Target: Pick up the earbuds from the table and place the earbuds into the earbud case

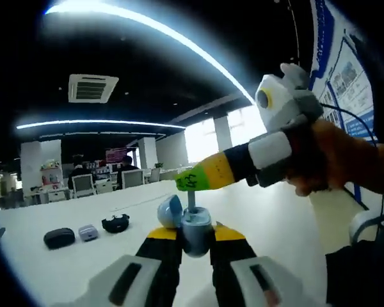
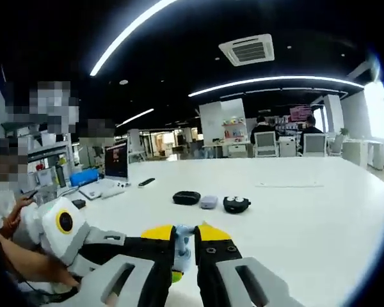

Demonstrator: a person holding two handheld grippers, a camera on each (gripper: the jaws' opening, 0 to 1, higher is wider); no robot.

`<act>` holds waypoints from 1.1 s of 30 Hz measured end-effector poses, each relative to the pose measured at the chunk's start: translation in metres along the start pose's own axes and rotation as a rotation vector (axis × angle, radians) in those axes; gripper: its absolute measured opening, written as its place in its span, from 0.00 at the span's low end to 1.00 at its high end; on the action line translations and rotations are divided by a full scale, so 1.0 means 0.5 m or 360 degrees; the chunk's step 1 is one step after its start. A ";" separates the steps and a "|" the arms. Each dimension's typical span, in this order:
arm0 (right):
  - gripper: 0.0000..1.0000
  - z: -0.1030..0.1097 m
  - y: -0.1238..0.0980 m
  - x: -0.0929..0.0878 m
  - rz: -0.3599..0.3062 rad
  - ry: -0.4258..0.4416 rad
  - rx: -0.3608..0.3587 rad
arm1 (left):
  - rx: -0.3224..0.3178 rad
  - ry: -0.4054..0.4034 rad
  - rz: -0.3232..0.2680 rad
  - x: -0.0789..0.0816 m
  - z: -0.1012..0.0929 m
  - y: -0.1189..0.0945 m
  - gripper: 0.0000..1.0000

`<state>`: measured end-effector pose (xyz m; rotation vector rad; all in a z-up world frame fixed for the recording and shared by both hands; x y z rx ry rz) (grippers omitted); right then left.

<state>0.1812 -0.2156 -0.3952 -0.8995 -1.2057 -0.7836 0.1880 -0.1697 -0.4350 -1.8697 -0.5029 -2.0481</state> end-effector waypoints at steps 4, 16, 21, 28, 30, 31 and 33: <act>0.11 0.004 -0.012 0.003 0.0029 -0.0122 0.0109 | -0.0148 -0.0149 -0.0071 0.015 -0.005 -0.006 0.18; 0.12 0.062 -0.065 0.039 0.0034 -0.0262 0.0741 | -0.0594 -0.0417 -0.0219 0.061 -0.039 -0.039 0.18; 0.12 0.076 -0.094 0.052 0.0039 -0.0425 0.0982 | -0.0737 -0.0560 -0.0277 0.079 -0.049 -0.053 0.18; 0.12 0.074 -0.106 0.075 0.0022 -0.0325 0.1160 | -0.0828 -0.0665 -0.0355 0.100 -0.055 -0.064 0.18; 0.12 0.070 -0.101 0.082 -0.0015 -0.0259 0.1162 | -0.0821 -0.0659 -0.0361 0.103 -0.055 -0.063 0.18; 0.12 0.072 -0.100 0.087 -0.0049 -0.0220 0.1169 | -0.0817 -0.0650 -0.0356 0.103 -0.056 -0.061 0.18; 0.12 0.078 -0.095 0.090 -0.0098 -0.0135 0.1186 | -0.0820 -0.0650 -0.0357 0.103 -0.058 -0.059 0.18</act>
Point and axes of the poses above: the point that each gripper's makers call its tool centre point, and the gripper's own axes: y roughly forward along the fingers, z roughly to its left, x roughly out of its top, the point moved 3 cm from there along -y, roughly backward along the fingers, and after that the axes turned 1 degree about -x, right-handed, at the moved point
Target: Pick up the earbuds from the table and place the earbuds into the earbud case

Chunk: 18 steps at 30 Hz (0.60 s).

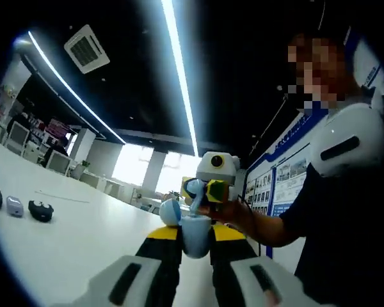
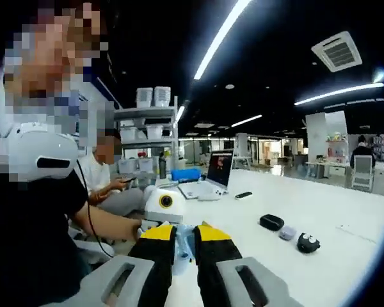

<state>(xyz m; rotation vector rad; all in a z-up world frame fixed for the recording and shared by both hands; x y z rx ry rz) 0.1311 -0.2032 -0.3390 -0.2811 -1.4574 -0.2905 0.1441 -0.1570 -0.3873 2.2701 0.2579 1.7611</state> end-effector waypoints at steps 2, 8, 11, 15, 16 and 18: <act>0.12 -0.002 0.004 -0.005 -0.0023 0.0018 0.0000 | -0.0004 -0.0002 -0.0006 0.000 -0.001 0.003 0.18; 0.12 0.003 0.000 -0.010 -0.0063 0.0035 -0.0002 | -0.0009 -0.0023 -0.0028 0.004 -0.002 0.003 0.18; 0.11 0.007 -0.010 0.000 -0.0046 0.0007 0.0015 | -0.0023 -0.0047 -0.0059 0.013 -0.004 -0.003 0.18; 0.11 0.010 -0.018 -0.001 0.0097 -0.0079 0.0096 | -0.0069 -0.0081 -0.0068 0.018 -0.012 -0.003 0.18; 0.11 0.014 -0.018 0.000 0.0126 -0.0096 0.0133 | -0.0085 -0.0085 -0.0055 0.016 -0.016 -0.002 0.18; 0.11 0.022 -0.020 0.001 0.0194 -0.0139 0.0212 | -0.0135 -0.0106 -0.0027 0.011 -0.026 0.000 0.18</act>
Point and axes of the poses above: the point that each gripper's makers call its tool centre point, and the gripper's own axes: y roughly forward along the fingers, z roughly to its left, x roughly out of its top, the point moved 3 cm from there along -y, roughly backward along the fingers, and after that the axes turned 1 degree about -x, right-handed, at the moved point
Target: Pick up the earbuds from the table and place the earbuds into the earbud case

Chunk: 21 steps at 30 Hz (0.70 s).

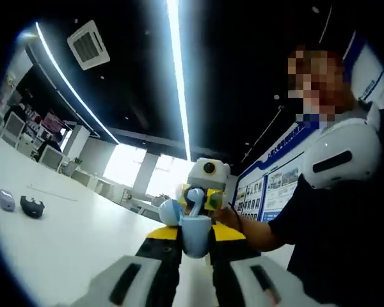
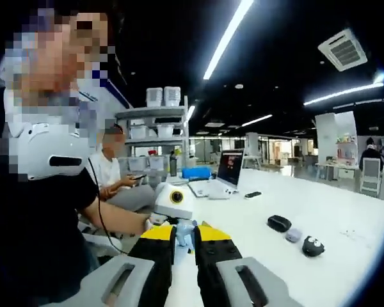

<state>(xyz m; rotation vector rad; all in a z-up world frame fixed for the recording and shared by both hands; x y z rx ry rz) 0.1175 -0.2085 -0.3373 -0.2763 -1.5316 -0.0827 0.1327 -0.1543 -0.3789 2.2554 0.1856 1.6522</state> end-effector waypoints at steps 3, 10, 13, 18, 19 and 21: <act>0.11 0.017 -0.004 0.004 0.0090 -0.0040 0.0158 | -0.0109 -0.0080 0.0022 -0.005 -0.020 0.003 0.18; 0.11 0.049 -0.007 0.016 0.0311 -0.0075 0.0488 | -0.0314 -0.0214 0.0065 -0.012 -0.056 0.010 0.18; 0.11 0.053 -0.006 0.015 0.0402 -0.0114 0.0592 | -0.0344 -0.0239 0.0116 -0.017 -0.060 0.015 0.18; 0.12 0.058 -0.005 -0.004 0.0587 -0.0192 0.0729 | -0.0363 -0.0262 0.0216 -0.036 -0.061 0.020 0.18; 0.12 0.058 -0.005 -0.008 0.0629 -0.0217 0.0751 | -0.0362 -0.0260 0.0235 -0.040 -0.060 0.020 0.18; 0.12 0.069 0.006 -0.016 0.0697 -0.0240 0.0787 | -0.0361 -0.0265 0.0259 -0.048 -0.056 0.020 0.18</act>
Point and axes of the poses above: the point that each gripper's makers call its tool centre point, and the gripper's own axes: y roughly forward along the fingers, z roughly to its left, x roughly out of its top, the point moved 3 cm from there along -y, roughly backward along the fingers, and after that the axes turned 1 degree about -x, right-handed, at the moved point
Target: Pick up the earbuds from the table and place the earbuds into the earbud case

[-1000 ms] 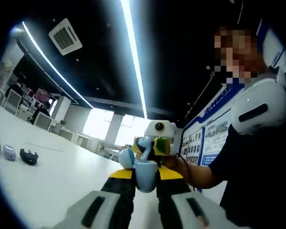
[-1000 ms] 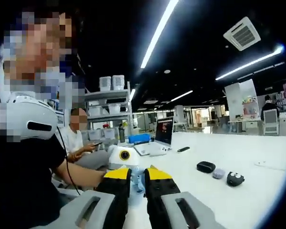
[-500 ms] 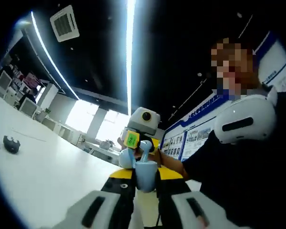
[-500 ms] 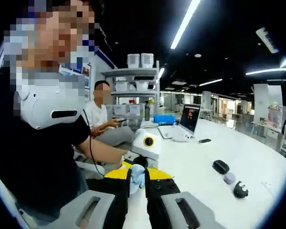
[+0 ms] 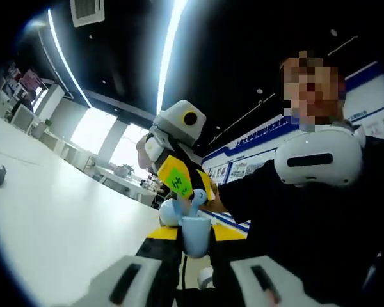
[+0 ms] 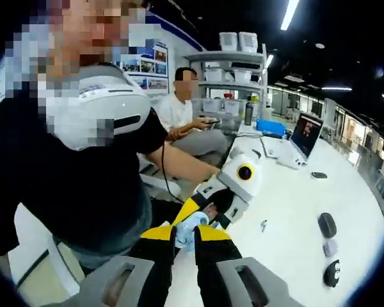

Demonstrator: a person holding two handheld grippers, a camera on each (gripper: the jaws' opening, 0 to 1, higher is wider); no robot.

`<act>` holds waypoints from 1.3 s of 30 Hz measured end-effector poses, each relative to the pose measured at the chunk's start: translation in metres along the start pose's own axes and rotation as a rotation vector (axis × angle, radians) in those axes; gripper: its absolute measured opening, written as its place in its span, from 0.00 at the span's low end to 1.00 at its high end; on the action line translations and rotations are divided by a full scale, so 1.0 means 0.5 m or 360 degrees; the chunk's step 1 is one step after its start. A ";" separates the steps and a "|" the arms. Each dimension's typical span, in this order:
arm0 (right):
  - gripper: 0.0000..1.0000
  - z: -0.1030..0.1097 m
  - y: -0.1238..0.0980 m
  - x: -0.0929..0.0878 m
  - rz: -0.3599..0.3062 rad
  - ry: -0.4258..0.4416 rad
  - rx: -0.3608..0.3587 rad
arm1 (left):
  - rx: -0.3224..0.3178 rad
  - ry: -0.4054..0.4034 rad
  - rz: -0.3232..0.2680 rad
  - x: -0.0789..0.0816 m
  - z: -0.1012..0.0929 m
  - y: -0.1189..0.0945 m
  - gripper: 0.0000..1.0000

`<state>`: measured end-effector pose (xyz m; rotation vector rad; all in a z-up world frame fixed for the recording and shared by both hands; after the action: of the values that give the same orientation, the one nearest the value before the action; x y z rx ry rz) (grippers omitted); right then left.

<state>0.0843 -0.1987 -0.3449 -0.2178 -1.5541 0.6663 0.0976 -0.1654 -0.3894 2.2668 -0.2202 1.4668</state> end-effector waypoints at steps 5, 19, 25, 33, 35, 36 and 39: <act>0.12 0.002 0.026 -0.015 0.0158 -0.0025 0.0060 | 0.0025 -0.0011 0.0049 -0.017 0.015 -0.004 0.18; 0.12 0.014 0.033 -0.034 0.0630 -0.0409 0.0311 | -0.0075 -0.0142 0.0147 -0.053 0.016 -0.002 0.18; 0.12 0.028 0.046 -0.019 0.0702 -0.0524 0.0345 | -0.0150 -0.0206 0.0104 -0.051 0.006 -0.010 0.18; 0.15 0.019 0.050 -0.027 0.0714 -0.0506 0.0308 | -0.0128 -0.0183 0.0083 -0.044 0.007 -0.015 0.18; 0.19 0.019 0.051 -0.029 0.0707 -0.0486 0.0297 | -0.0119 -0.0167 0.0075 -0.041 0.008 -0.018 0.18; 0.19 0.020 0.052 -0.031 0.0706 -0.0478 0.0298 | -0.0116 -0.0161 0.0077 -0.041 0.008 -0.019 0.18; 0.20 0.018 0.051 -0.026 0.0676 -0.0459 0.0267 | -0.0103 -0.0149 0.0073 -0.040 0.007 -0.020 0.18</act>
<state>0.0705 -0.1875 -0.3689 -0.3416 -1.7315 1.1992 0.0954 -0.1601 -0.4113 2.2946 -0.3451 1.3568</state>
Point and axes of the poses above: the point that each gripper's makers call its tool centre point, and the gripper's own axes: y roughly forward along the fingers, z roughly to its left, x roughly out of its top, the point moved 3 cm from there along -y, roughly backward along the fingers, and after that the axes turned 1 degree about -x, right-handed, at the moved point
